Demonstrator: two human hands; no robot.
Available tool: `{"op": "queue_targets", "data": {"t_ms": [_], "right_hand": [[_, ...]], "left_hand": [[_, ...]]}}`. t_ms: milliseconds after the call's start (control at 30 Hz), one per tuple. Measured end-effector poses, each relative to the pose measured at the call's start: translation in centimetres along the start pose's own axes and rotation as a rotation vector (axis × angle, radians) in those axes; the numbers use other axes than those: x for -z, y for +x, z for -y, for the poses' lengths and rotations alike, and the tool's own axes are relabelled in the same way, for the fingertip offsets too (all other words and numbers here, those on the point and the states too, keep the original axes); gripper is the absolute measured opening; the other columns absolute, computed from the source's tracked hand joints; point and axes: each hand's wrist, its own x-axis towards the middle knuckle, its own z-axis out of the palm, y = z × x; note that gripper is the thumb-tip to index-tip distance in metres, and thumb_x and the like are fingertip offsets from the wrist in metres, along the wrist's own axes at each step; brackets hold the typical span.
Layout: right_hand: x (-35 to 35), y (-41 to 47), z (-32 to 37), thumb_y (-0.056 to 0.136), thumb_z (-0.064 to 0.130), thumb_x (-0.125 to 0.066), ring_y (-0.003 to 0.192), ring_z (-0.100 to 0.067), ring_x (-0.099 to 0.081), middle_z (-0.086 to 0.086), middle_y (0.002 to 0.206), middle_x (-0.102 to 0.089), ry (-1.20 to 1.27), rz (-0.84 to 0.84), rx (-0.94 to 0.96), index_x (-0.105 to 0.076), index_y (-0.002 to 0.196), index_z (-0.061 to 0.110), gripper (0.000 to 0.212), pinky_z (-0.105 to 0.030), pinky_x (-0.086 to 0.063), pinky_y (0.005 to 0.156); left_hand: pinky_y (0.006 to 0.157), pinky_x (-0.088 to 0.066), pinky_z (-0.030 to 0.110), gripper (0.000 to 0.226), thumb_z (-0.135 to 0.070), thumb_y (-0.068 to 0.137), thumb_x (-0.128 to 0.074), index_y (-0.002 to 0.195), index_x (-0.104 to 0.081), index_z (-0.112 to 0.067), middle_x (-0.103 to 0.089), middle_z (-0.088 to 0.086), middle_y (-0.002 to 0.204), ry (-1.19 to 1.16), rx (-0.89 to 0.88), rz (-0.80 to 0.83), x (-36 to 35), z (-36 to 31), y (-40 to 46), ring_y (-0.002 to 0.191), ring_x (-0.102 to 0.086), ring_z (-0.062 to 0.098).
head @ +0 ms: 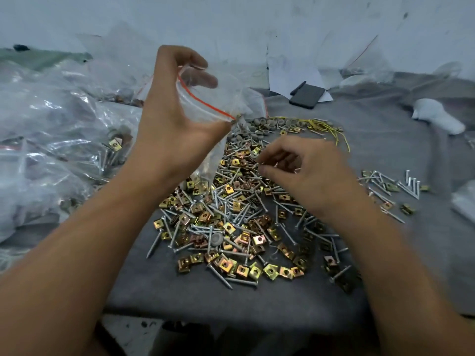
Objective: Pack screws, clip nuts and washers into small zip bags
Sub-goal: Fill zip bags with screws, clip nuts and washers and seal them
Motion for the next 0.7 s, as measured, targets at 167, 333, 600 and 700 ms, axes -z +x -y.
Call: {"op": "queue_targets", "data": {"t_ms": [167, 333, 600, 700], "right_hand": [[-1.3, -0.1, 1.5, 0.096, 0.017, -0.073, 0.094, -0.005, -0.061, 0.012, 0.105, -0.069, -0.125, 0.153, 0.080, -0.076, 0.112, 0.030, 0.021, -0.017, -0.047, 0.083], [-1.9, -0.1, 2.3, 0.097, 0.012, -0.069, 0.102, -0.017, -0.066, 0.007, 0.108, -0.072, -0.250, 0.115, 0.096, -0.080, 0.109, 0.023, 0.020, -0.038, -0.054, 0.091], [-3.2, 0.2, 3.4, 0.098, 0.019, -0.068, 0.105, -0.023, -0.067, 0.000, 0.115, -0.074, -0.388, 0.143, 0.040, -0.076, 0.119, 0.030, 0.025, -0.040, -0.056, 0.091], [-2.7, 0.1, 2.9, 0.094, 0.011, -0.073, 0.096, -0.015, -0.070, 0.003, 0.103, -0.077, -0.187, 0.020, -0.015, -0.078, 0.109, 0.022, 0.020, -0.036, -0.056, 0.091]], "left_hand": [[0.104, -0.041, 0.018, 0.066, -0.022, 0.077, -0.082, 0.130, -0.045, -0.012, -0.070, 0.002, 0.117, -0.005, -0.001, 0.002, 0.0, 0.0, 0.0, 0.118, -0.064, 0.011], [0.104, -0.041, 0.018, 0.067, -0.022, 0.076, -0.082, 0.131, -0.045, -0.013, -0.070, 0.000, 0.117, -0.028, 0.007, 0.006, 0.1, 0.0, 0.0, 0.120, -0.063, 0.012], [0.108, -0.045, 0.027, 0.068, -0.014, 0.075, -0.081, 0.133, -0.045, -0.013, -0.070, 0.001, 0.117, -0.045, 0.011, 0.014, 0.3, 0.2, -0.1, 0.122, -0.063, 0.013], [0.108, -0.042, 0.020, 0.070, -0.009, 0.074, -0.081, 0.135, -0.047, -0.014, -0.069, 0.000, 0.119, -0.040, 0.031, 0.042, 0.3, -0.1, -0.2, 0.123, -0.061, 0.010]]}}
